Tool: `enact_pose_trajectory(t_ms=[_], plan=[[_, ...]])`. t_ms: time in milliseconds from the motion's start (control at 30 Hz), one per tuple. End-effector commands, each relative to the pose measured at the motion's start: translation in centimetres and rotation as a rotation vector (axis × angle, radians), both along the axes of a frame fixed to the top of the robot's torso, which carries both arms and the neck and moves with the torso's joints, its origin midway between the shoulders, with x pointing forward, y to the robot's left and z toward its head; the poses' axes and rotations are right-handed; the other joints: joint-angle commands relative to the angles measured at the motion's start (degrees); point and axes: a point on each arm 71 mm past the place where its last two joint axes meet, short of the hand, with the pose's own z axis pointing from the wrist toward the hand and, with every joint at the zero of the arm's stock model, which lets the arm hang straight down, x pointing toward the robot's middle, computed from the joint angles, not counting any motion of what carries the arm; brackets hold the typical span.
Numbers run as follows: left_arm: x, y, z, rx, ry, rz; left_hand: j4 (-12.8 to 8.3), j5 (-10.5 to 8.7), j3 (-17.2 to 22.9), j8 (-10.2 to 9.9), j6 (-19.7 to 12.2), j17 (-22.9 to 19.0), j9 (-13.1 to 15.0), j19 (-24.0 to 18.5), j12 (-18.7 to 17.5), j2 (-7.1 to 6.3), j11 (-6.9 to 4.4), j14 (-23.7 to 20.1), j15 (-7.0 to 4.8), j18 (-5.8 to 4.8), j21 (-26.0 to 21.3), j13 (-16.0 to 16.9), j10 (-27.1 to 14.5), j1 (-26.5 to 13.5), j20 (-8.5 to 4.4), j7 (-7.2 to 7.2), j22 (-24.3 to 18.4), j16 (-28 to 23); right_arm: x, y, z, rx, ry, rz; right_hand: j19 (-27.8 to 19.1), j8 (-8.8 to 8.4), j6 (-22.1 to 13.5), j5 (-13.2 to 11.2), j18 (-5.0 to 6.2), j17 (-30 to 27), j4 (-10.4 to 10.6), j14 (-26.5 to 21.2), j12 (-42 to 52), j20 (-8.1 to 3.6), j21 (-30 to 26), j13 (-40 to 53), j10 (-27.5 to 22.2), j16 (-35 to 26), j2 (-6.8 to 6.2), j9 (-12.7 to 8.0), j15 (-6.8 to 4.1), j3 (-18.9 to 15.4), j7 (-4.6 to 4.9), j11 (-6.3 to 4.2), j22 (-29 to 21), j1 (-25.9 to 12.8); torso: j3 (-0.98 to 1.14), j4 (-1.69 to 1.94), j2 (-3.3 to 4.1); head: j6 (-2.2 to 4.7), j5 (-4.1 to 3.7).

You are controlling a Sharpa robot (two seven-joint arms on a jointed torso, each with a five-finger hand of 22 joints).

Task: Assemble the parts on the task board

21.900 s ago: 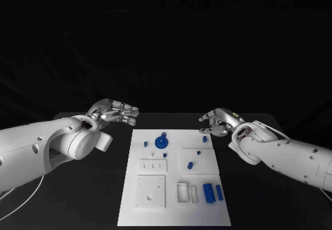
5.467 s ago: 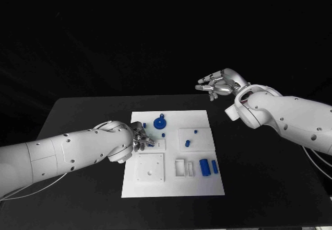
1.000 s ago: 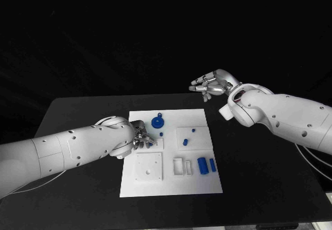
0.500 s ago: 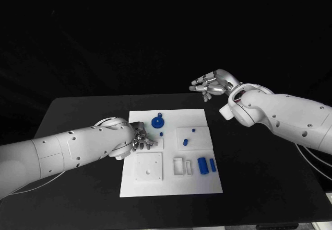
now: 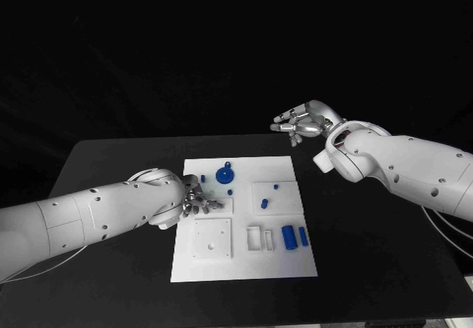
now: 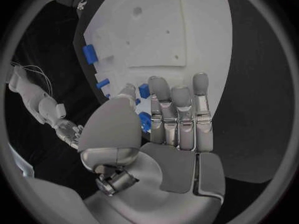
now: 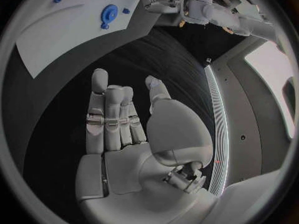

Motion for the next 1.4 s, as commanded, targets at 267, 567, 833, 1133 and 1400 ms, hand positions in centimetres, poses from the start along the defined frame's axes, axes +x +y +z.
enact_pose_trajectory(t_ms=[267, 567, 833, 1133, 1400], plan=[[0.2, 0.5, 1.7, -0.075, 0.027, 0.030, 0.1, -0.03, -1.7, -1.1, -1.7, -0.6, -1.0, -0.3, -2.5, 0.30, 0.41, -1.5, -0.12, -0.76, -1.7, -0.7, 2.3, -1.7, -0.21, 0.94, 0.7, -1.5, 0.0, -0.2, -0.1, 0.001, 0.004, 0.007, 0.0, -0.18, -0.5, 0.8, -0.26, -0.1, 0.3, -0.4, -0.2, -0.09, -0.4, 0.0, -0.2, 0.0, 0.02, -0.1, 0.10, 0.1, 0.22, 0.04, -0.1, -0.7, 0.04, 0.06, -0.01, 0.42, 0.22], [1.4, 1.9, 4.2, -0.140, 0.027, 0.073, -1.3, 2.18, -1.1, -2.6, -6.1, -6.9, -3.2, -0.6, -10.9, 4.00, 1.69, -4.4, 1.16, -0.80, -9.3, -5.5, 0.6, 1.4, 0.92, 2.59, -2.7, -5.6, 0.1, -0.4, -0.2, 0.002, 0.006, 0.001, 0.0, -0.18, -0.6, 0.9, -0.26, -0.1, 0.4, -0.4, -0.1, -0.08, -0.4, 0.0, -0.2, 0.0, 0.02, -0.1, 0.11, 0.1, 0.25, 0.06, -0.1, -0.7, 0.05, 0.03, 0.00, 0.94, 0.49], [3.1, 3.2, 6.5, -0.133, -0.013, 0.105, -9.1, 10.75, -5.3, -4.5, -7.4, -8.2, -5.3, 0.4, -12.2, 11.11, 1.77, -4.6, 1.11, -0.77, -11.7, -6.2, 0.2, 4.2, 0.91, 3.07, -2.7, -6.2, 0.1, -0.4, -0.2, 0.003, 0.007, 0.000, 0.0, -0.18, -0.6, 0.9, -0.26, -0.1, 0.4, -0.4, -0.1, -0.08, -0.4, 0.0, -0.2, 0.0, 0.02, -0.1, 0.11, 0.1, 0.25, 0.06, -0.1, -0.7, 0.03, -0.04, 0.01, 1.55, 0.99], [5.4, 4.0, 7.7, -0.046, -0.066, 0.118, -7.1, 9.53, -6.5, -6.2, -8.8, -8.7, -9.9, 0.9, -12.4, 10.84, 2.21, -5.0, 1.27, -0.84, -13.6, -6.2, -0.5, 3.4, 0.99, 4.05, -2.0, -6.3, 0.2, -0.3, -0.2, 0.003, 0.008, 0.001, 0.0, -0.19, -0.7, 0.9, -0.24, -0.1, 0.4, -0.4, -0.1, -0.08, -0.4, 0.0, -0.2, 0.1, 0.08, -0.1, 0.12, 0.1, 0.26, 0.05, -0.1, -0.6, 0.11, -0.18, 0.09, 2.03, 1.22], [6.9, 3.9, 7.8, 0.020, -0.060, 0.117, -6.4, 9.23, -6.1, -6.2, -10.1, -8.8, -11.2, 0.5, -12.3, 10.36, 2.61, -6.0, 1.65, -0.80, -14.4, -6.1, -1.5, 3.2, 1.34, 4.50, -1.7, -6.2, 0.2, -0.2, -0.2, 0.004, 0.007, 0.002, 0.0, -0.19, -1.0, 0.9, -0.23, -0.1, 0.4, -0.4, -0.1, -0.06, -0.4, -0.1, -0.2, 0.1, 0.05, -0.1, 0.14, 0.1, 0.35, 0.10, -0.1, -0.6, 0.04, -0.17, 0.15, 2.04, 1.35]])
